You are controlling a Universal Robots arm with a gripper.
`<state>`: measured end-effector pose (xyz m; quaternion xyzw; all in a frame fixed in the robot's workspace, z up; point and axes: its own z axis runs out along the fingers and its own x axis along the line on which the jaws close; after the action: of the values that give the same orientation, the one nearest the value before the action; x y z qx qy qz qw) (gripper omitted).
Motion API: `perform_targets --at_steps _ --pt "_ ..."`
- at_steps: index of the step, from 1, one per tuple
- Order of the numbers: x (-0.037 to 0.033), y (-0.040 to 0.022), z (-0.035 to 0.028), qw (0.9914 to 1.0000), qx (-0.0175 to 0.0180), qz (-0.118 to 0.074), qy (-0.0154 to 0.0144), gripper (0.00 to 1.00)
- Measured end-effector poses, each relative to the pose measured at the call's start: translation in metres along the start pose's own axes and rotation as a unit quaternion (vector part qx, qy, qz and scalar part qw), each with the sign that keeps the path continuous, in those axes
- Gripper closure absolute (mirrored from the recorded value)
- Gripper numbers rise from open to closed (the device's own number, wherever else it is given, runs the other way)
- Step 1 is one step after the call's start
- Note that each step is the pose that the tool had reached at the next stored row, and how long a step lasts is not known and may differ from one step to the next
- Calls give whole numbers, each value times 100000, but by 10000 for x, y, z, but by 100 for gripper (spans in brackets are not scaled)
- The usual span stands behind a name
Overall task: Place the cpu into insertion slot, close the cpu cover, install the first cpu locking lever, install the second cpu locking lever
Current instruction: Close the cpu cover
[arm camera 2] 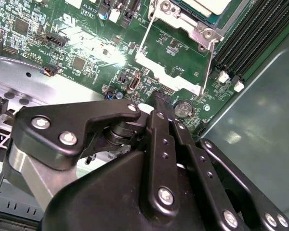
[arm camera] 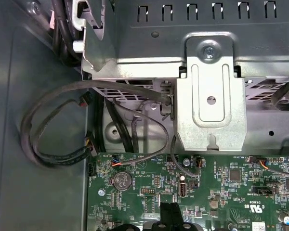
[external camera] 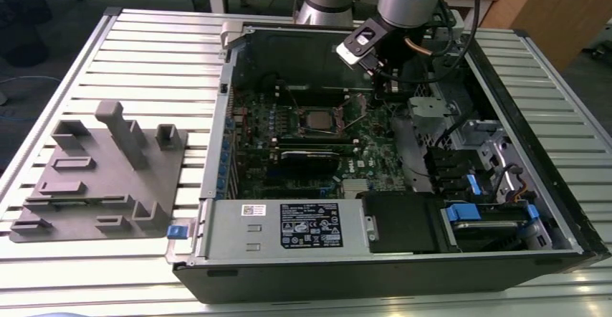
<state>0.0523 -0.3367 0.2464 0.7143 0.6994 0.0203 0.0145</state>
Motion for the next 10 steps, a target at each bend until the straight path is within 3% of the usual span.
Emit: perform_targets --at_steps 10 --pt "0 0 0 100000 227 0 -66 89"
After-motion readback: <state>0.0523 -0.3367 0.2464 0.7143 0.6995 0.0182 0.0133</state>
